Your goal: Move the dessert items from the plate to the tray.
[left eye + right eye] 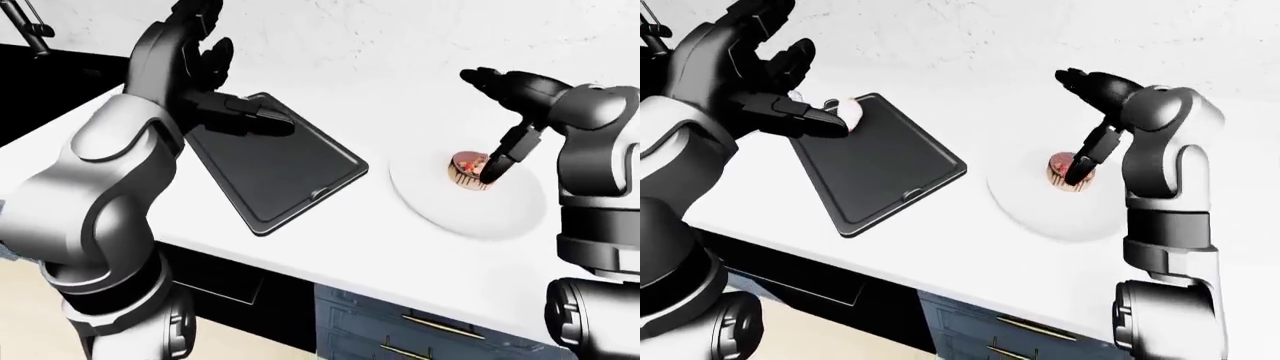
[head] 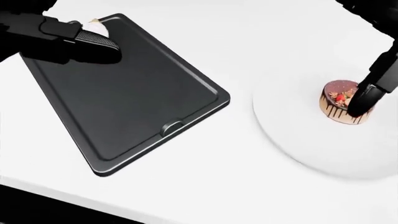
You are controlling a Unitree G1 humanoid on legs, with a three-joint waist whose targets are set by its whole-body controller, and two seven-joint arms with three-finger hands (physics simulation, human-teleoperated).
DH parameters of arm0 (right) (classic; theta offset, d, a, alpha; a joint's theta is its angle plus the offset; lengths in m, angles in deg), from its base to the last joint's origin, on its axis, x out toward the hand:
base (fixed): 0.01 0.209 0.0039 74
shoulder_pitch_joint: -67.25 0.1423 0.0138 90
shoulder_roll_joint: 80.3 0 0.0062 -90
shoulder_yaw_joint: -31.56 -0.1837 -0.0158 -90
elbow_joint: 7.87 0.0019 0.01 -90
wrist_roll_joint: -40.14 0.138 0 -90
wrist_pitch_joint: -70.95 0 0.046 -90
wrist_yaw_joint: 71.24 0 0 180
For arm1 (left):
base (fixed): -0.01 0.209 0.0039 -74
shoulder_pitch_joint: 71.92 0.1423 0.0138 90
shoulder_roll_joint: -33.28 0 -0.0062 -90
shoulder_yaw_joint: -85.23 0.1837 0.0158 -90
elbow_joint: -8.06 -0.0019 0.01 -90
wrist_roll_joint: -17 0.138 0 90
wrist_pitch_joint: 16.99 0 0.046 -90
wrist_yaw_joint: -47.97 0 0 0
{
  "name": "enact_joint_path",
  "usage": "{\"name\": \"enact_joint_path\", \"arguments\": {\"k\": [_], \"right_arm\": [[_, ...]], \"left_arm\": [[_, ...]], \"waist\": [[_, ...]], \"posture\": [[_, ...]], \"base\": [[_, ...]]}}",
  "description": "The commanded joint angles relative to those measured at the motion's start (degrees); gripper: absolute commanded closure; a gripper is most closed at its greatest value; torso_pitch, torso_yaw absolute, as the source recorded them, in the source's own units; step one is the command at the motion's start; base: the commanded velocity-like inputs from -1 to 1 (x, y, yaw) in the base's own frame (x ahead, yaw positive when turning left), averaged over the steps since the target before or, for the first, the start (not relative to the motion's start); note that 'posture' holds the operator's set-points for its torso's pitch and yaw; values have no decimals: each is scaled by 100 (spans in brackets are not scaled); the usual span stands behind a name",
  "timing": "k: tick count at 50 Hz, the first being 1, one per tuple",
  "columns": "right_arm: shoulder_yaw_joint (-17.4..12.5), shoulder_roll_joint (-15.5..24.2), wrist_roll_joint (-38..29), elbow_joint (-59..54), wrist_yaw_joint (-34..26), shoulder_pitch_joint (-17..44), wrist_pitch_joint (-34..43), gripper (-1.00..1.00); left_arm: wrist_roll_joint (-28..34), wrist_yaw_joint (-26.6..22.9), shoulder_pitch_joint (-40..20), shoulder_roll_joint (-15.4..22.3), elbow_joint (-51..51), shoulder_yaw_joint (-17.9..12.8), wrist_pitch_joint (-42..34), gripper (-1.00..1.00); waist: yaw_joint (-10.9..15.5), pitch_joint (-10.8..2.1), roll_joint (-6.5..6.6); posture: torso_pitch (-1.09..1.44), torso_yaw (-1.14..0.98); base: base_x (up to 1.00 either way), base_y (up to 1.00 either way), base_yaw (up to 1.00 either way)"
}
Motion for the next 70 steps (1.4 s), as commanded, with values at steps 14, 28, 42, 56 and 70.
{"name": "enact_joint_path", "arguments": {"k": [14, 28, 42, 56, 70], "right_arm": [[-50, -70, -795, -385, 89, 159, -919, -100], [-64, -130, -1034, -952, 422, 24, -1206, -88], [-52, -100, -1134, -1156, 568, -90, -1354, -66], [-50, -145, -1195, -1265, 713, -239, -1458, -36], [28, -198, -1289, -1710, 1019, -192, -1569, -9]], "left_arm": [[-28, 38, -137, 83, 132, -93, 195, -100], [-55, 42, -78, 110, 129, -124, 227, -100], [-21, 13, -63, 108, 72, -106, 300, -100], [-40, 30, 19, 86, 128, -122, 308, -100], [-32, 20, 145, 57, 158, -121, 374, -100]], "waist": [[11, -194, -10], [23, -230, -13], [21, -236, -31], [22, -228, -65], [35, -233, -134]], "posture": [[0, 0], [0, 0], [0, 0], [0, 0], [0, 0]], "base": [[0, 0, 0], [0, 0, 0], [0, 0, 0], [0, 0, 0], [0, 0, 0]]}}
